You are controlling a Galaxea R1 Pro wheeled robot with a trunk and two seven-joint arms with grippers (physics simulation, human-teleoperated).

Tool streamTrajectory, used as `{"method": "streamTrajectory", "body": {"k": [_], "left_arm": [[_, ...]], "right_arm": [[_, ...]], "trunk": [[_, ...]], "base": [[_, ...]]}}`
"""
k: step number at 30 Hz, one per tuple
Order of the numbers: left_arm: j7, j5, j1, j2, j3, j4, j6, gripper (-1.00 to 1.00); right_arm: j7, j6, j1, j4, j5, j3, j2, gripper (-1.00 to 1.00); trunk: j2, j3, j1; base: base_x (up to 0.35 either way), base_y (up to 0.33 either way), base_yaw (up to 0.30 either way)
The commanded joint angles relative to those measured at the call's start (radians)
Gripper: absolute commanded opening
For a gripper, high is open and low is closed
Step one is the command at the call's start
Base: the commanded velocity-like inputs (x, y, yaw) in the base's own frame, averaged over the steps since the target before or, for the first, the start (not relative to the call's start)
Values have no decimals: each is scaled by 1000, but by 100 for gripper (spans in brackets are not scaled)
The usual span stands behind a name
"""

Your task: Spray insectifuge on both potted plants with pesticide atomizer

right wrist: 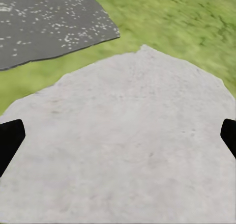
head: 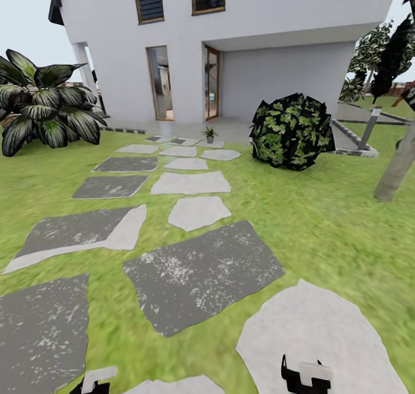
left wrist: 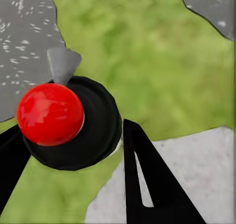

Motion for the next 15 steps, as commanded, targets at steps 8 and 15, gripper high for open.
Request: {"method": "streamTrajectory", "body": {"k": [8,15], "left_arm": [[3,-9,-1,0,6,1,-3,-100],[4,-9,-1,0,6,1,-3,-100]], "right_arm": [[-13,2,-1,1,8,1,0,100],[-13,3,-1,1,8,1,0,100]], "trunk": [[0,3,0],[0,13,0]], "base": [[337,0,0],[337,0,0]]}}
